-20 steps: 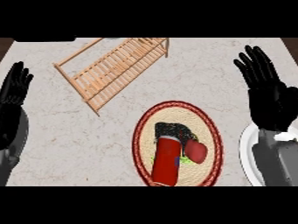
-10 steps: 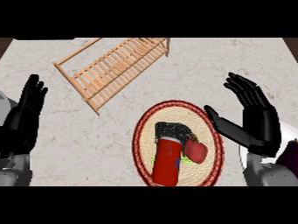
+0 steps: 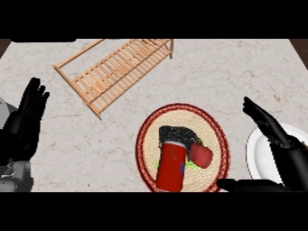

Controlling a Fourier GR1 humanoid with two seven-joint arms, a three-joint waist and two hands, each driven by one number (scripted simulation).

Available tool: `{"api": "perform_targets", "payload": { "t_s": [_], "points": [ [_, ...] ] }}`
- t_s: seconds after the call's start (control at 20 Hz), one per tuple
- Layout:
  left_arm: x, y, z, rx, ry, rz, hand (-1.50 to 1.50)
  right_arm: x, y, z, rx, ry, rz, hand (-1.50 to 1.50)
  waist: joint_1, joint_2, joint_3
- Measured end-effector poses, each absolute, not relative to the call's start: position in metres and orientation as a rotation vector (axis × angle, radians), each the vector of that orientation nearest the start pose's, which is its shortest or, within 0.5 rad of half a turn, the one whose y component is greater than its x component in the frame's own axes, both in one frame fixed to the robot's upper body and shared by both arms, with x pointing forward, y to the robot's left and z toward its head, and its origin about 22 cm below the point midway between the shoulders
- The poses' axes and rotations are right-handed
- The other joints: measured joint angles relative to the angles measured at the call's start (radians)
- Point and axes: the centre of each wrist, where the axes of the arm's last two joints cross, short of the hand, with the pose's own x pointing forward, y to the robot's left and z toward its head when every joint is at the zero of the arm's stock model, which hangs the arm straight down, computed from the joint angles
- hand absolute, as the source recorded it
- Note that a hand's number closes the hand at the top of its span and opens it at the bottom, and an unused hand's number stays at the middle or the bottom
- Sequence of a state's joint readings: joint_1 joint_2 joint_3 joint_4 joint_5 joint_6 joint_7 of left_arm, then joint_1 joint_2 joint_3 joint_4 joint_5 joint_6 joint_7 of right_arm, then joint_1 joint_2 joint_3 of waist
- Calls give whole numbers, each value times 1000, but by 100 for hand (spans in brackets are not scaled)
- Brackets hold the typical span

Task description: Pick the bell pepper from the placemat and place it in the tiered shelf

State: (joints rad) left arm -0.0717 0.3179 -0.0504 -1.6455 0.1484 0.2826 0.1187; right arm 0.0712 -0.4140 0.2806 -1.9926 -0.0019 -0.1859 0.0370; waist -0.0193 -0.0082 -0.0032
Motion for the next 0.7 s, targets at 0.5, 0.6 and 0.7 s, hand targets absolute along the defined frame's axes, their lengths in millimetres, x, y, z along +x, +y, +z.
{"api": "perform_targets", "payload": {
  "t_s": [0.5,0.6,0.7],
  "points": [
    [257,273,54,253,-1597,38,0,177,-221,141,-585,-1500,904,-150,15,0,-5],
    [258,270,55,242,-1601,31,0,175,-209,146,-661,-1426,942,-150,23,2,-5],
    [257,269,56,240,-1604,28,0,173,-193,148,-713,-1360,955,-150,30,3,-4]
  ]
}}
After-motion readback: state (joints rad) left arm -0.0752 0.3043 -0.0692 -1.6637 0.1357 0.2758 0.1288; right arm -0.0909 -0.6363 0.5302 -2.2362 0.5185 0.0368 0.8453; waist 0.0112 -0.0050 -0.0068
